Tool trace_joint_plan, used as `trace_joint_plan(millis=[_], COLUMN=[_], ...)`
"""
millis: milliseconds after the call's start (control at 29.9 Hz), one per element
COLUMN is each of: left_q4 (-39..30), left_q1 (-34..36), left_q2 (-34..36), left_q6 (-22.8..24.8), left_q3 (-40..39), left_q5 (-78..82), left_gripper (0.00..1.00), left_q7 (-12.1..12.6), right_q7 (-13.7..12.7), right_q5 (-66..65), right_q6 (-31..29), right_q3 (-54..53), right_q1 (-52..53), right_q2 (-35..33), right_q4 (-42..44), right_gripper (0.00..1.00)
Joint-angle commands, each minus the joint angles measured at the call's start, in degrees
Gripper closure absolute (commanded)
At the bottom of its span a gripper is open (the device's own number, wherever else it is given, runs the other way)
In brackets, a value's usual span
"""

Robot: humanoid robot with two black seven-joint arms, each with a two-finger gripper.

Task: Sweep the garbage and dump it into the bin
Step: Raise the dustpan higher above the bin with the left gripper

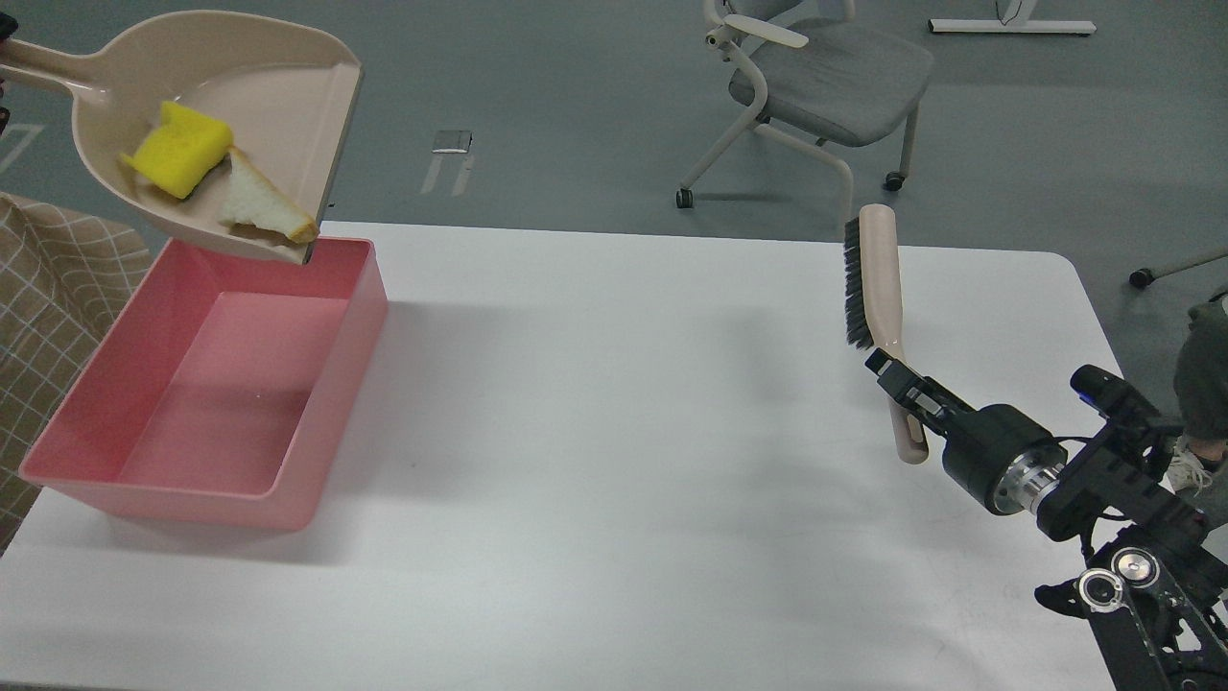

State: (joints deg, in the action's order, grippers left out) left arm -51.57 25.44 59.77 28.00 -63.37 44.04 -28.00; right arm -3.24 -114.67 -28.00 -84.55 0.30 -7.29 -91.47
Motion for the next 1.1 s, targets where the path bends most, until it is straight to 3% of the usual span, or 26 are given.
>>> trace_joint_plan(millis=[0,267,602,1070], left_q4=[0.0,0.8,-3.1,-3.1], left_q1=[-0.3,-0.6,-0.3,-0.2], left_q2=[0.5,2.0,-1.6,-4.7], left_q6=[0.0,0.0,0.0,0.0], left_q3=[-1.0,-1.2,-2.1,-3.6], left_q5=[0.5,2.5,4.9,11.8], left_gripper=[1.00,1.00,1.00,1.00], left_q7=[0.0,0.0,0.0,0.0], right_q7=[0.3,1.2,1.5,1.6], right_q5=[0.1,0.1,0.1,0.7], right_q6=[0.0,0.0,0.0,0.0], right_q3=[0.0,0.0,0.0,0.1], right_q1=[0.8,2.1,3.3,3.5], right_q2=[-0.1,-0.1,-0.6,-2.1], right_q4=[0.5,2.1,2.8,2.5], right_gripper=[0.76,0.76,0.76,0.76])
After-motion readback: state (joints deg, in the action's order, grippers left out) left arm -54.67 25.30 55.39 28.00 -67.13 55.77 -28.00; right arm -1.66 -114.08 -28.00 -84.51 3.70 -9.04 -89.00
